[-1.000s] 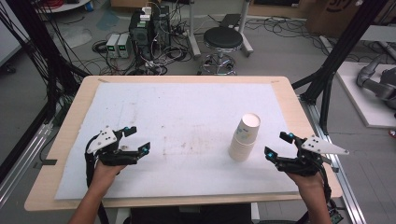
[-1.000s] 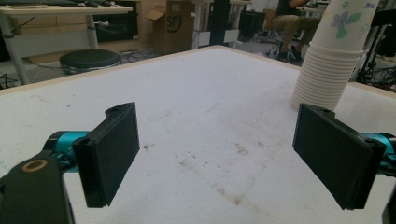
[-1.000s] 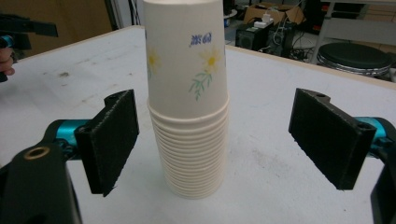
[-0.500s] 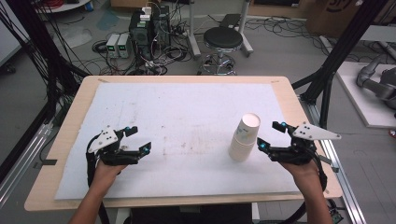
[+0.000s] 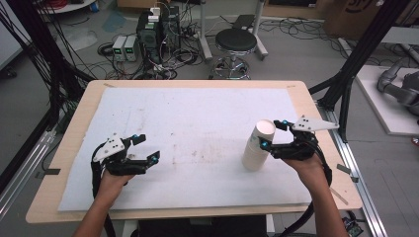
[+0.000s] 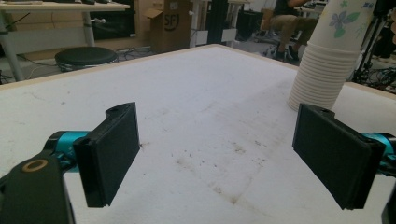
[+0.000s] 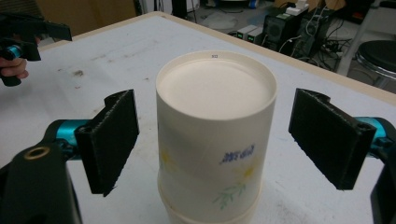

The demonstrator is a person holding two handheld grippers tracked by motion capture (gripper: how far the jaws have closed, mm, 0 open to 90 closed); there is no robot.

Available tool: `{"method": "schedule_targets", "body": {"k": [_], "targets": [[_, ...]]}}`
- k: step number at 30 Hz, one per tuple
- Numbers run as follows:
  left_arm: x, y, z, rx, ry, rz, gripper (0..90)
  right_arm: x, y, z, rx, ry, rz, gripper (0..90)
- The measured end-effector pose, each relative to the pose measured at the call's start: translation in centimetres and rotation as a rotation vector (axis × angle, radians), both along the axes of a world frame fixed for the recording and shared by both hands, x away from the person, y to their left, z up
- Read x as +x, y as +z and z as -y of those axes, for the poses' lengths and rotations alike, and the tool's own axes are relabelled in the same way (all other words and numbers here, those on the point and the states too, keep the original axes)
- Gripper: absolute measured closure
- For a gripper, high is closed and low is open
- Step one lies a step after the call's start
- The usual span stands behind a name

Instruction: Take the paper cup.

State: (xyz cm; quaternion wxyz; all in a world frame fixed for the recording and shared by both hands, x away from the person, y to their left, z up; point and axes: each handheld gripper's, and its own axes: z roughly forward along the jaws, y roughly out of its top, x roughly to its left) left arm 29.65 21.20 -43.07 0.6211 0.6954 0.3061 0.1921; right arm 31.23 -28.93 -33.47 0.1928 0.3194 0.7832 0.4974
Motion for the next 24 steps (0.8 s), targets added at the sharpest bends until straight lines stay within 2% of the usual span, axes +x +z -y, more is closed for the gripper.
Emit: {"method": "schedule_targets", "body": {"k": [3,5,9,14,19,23,24], "targets": [[0.0,0.0,0.0,0.002,-0.002,0.000,14.8,0.8,-0.2,-0.5,-0.001,0.008,-0.017,17.8],[0.0,0.0,0.0,0.002,-0.001,0.000,14.8,1.1,-0.2,-0.6,-0.005,0.035,-0.018,27.3],[0.0,0.0,0.0,0.000,-0.001,0.000,14.8,1.3,-0.2,-0.6,-0.004,0.050,-0.023,32.2],[0.0,0.1,0.0,-0.001,-0.001,0.002,14.8,1.4,0.1,-0.4,0.017,0.055,-0.025,32.9],[0.0,0.1,0.1,-0.001,-0.005,0.002,14.8,1.3,1.4,-0.3,0.037,0.059,-0.005,32.9],[-0.1,0.2,0.1,-0.001,-0.009,0.005,14.8,1.1,3.0,-0.2,0.037,0.060,0.024,32.9],[-0.1,0.2,0.1,-0.001,-0.009,0.005,14.8,1.1,3.0,-0.2,0.037,0.060,0.024,32.9]]}}
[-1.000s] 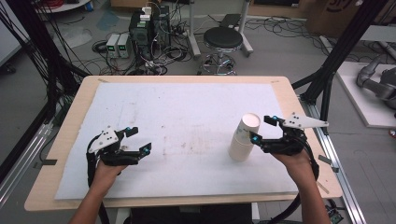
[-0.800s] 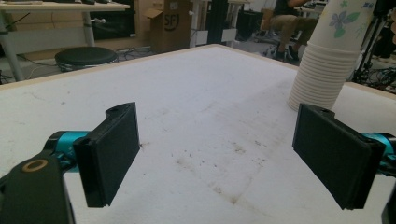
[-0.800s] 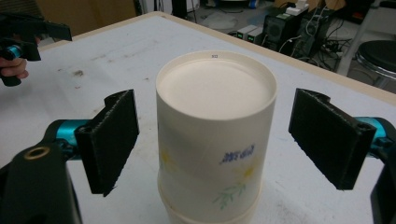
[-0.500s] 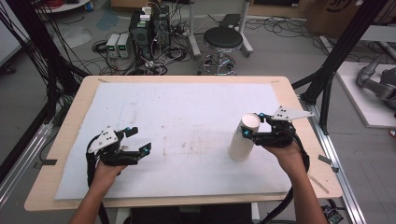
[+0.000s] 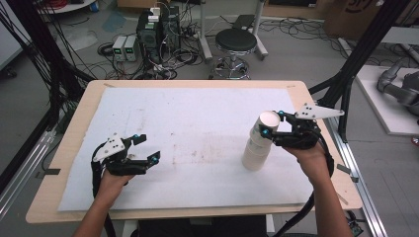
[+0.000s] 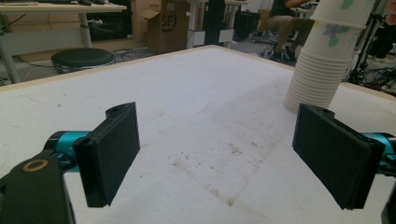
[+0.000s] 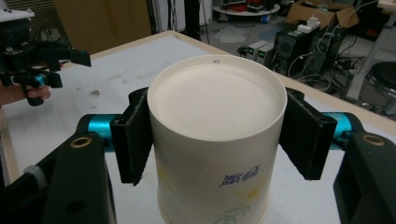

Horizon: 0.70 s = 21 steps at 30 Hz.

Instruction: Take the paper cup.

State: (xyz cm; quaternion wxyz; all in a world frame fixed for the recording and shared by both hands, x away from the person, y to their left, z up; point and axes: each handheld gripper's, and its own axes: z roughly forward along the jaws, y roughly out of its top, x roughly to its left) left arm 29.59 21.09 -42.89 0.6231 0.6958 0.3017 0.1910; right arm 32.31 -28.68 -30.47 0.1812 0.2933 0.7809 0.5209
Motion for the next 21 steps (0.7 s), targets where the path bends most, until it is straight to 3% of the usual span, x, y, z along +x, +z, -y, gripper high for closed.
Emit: {"method": "schedule_targets", "body": {"k": [5,11,16,20,21], "targets": [[-0.1,0.1,0.0,-0.003,-0.003,0.001,14.8,-0.5,2.7,0.1,0.013,0.003,0.049,33.0],[-0.1,0.2,0.0,-0.005,-0.007,0.006,14.8,-1.1,4.8,-0.7,0.036,0.037,0.090,32.9],[-0.1,0.2,0.1,-0.005,-0.013,0.006,14.8,-1.5,4.8,-2.9,0.038,0.113,0.082,32.9],[-0.1,0.2,0.2,-0.008,-0.020,0.010,14.8,-1.5,4.0,-4.3,0.037,0.155,0.060,33.0],[-0.2,0.2,0.3,-0.007,-0.030,0.010,14.8,-1.5,3.1,-5.1,0.022,0.177,0.045,33.0]]}}
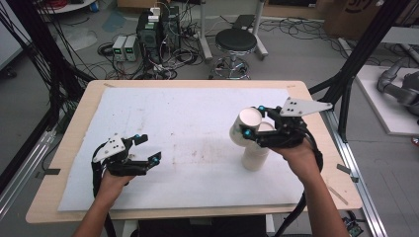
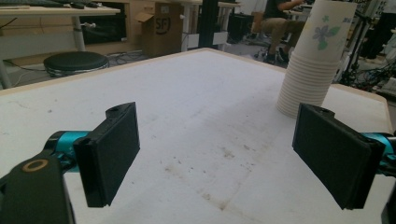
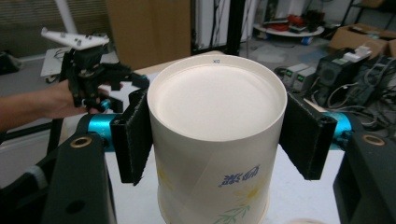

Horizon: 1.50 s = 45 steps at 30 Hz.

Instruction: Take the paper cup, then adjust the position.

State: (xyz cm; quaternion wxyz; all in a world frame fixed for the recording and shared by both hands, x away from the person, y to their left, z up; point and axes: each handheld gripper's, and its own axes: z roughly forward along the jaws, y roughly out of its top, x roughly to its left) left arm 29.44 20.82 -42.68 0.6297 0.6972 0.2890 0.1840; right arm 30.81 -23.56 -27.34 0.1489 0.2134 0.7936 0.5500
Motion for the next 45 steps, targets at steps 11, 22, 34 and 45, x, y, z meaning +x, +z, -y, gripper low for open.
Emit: {"method": "schedule_targets", "body": {"k": [11,22,34,45], "targets": [[-0.1,0.0,0.4,-0.020,-0.065,-0.005,14.3,-0.4,-3.7,-3.1,-0.023,0.074,-0.029,33.2],[-0.2,0.1,1.3,-0.006,-0.111,0.005,14.4,-0.5,-7.3,-4.4,-0.032,0.092,-0.038,33.2],[-0.3,0.2,1.9,0.013,-0.132,0.011,14.5,-0.7,-8.4,-5.5,-0.036,0.110,-0.036,33.2],[-0.3,0.1,3.0,0.036,-0.186,0.008,14.5,-0.5,-8.9,-5.9,-0.025,0.118,-0.057,33.1]]}}
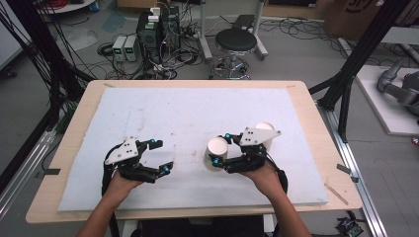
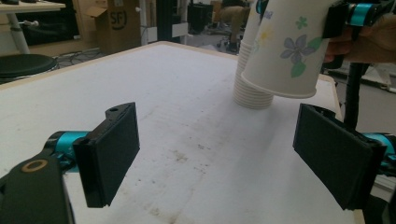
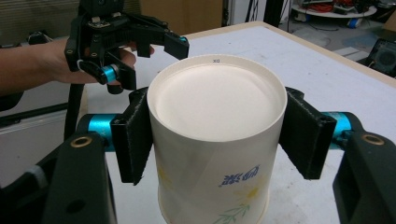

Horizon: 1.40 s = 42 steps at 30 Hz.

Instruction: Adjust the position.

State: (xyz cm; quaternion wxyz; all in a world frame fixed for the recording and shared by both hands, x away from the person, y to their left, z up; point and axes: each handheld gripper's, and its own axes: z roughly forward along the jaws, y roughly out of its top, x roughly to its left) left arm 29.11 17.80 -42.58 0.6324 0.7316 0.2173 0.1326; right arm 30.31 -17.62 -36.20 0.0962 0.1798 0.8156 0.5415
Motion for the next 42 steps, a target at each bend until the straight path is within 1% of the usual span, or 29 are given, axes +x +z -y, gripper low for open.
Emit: {"method": "schedule_targets", "body": {"k": [3,4,7,9,12,14,15,17,20,22,24,28,31,36,42], "targets": [[-0.1,0.0,0.5,0.008,-0.016,0.000,14.5,0.1,0.0,-0.2,0.004,0.004,0.002,33.1],[-0.2,0.0,0.7,0.013,-0.023,-0.001,14.5,0.2,0.0,-0.3,0.003,0.006,-0.005,33.1],[-0.5,0.0,1.2,0.033,-0.043,0.000,14.5,0.3,0.1,-0.8,0.000,0.014,0.000,33.1],[-0.7,0.0,1.6,0.036,-0.058,0.000,14.6,0.4,0.1,-1.0,0.010,0.024,-0.007,33.1],[-1.0,0.1,2.4,0.041,-0.087,0.003,14.5,0.4,0.1,-1.5,0.009,0.040,-0.013,33.1],[-0.9,0.1,3.1,0.049,-0.107,0.008,14.5,0.3,0.0,-1.8,0.010,0.052,-0.022,33.1],[-0.9,0.2,3.4,0.055,-0.115,0.008,14.5,0.3,0.0,-2.0,0.007,0.059,-0.016,33.1],[-0.7,0.3,4.2,0.063,-0.135,0.014,14.5,0.3,0.0,-2.2,0.006,0.070,-0.021,33.1],[-0.6,0.7,5.1,0.056,-0.158,0.021,14.5,0.2,0.0,-2.5,0.003,0.081,-0.024,33.1],[-0.4,0.8,5.7,0.062,-0.173,0.027,14.5,0.2,0.0,-2.6,0.001,0.089,-0.028,33.1],[-0.3,0.9,6.3,0.058,-0.181,0.028,14.5,0.1,0.0,-2.7,0.006,0.096,-0.032,33.1],[-0.1,0.8,7.3,0.065,-0.199,0.031,14.5,-0.1,-0.1,-2.8,0.012,0.106,-0.034,33.1],[0.1,0.7,7.7,0.068,-0.208,0.029,14.6,-0.2,-0.1,-2.9,0.021,0.116,-0.040,33.1],[0.1,0.6,8.0,0.057,-0.212,0.029,15.9,-0.2,-0.3,-3.1,0.033,0.124,-0.055,33.2],[0.1,0.5,8.0,0.054,-0.238,0.025,24.5,-0.1,-0.4,-3.1,0.039,0.126,-0.057,33.6]]}}
